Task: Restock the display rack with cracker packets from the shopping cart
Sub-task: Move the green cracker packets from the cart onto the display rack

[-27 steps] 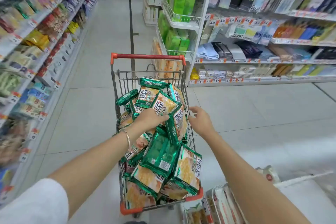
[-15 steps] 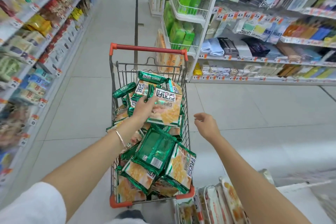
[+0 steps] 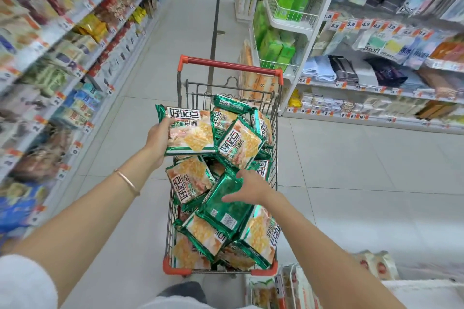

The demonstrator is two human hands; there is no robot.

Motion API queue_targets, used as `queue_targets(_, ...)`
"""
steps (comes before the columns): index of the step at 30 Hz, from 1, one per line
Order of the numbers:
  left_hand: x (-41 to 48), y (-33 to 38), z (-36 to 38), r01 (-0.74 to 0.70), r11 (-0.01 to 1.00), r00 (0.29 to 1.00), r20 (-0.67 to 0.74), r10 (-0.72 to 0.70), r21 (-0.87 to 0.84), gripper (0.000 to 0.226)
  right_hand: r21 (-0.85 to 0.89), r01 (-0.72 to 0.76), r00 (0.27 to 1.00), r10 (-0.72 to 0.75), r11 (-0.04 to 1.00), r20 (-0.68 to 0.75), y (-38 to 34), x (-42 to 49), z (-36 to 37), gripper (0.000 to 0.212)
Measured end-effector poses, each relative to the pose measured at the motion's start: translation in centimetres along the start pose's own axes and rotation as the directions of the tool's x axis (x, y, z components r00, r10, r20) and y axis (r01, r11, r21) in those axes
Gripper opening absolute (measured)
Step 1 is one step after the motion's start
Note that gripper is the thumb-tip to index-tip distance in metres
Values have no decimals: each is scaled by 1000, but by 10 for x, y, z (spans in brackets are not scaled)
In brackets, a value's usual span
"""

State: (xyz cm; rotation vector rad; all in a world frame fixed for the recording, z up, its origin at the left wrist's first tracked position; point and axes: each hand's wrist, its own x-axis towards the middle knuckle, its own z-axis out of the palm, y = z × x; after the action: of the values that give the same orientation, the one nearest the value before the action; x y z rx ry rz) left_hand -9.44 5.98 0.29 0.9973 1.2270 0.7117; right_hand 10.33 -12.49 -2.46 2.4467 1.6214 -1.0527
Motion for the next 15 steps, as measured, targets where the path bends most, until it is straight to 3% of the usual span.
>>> queue_targets(2,2,-3,3,34,999,999,14,-34,6,35,-190,-1,993,23,982,112,-15,-2,29,134)
queue_targets(5,-2,-1,6,49,999,997,54,-50,20,28,-335,-55,994,84,941,71,-25,-2,66,149)
queue_targets(9,-1,3,10,31,999,999,42,-32,17,29,-349,-86,992,48,933,-116,-23,-4,76,134)
queue_targets(13,2,16,13,8,1000,999,35,-9,26,29,-261,108,961,-168,959,-220,-19,-14,53,121)
queue_targets(15,8,23,13,-6,1000,1000,7,6,3,43,-95,223,936,-240,970,-258,-18,-19,26,116)
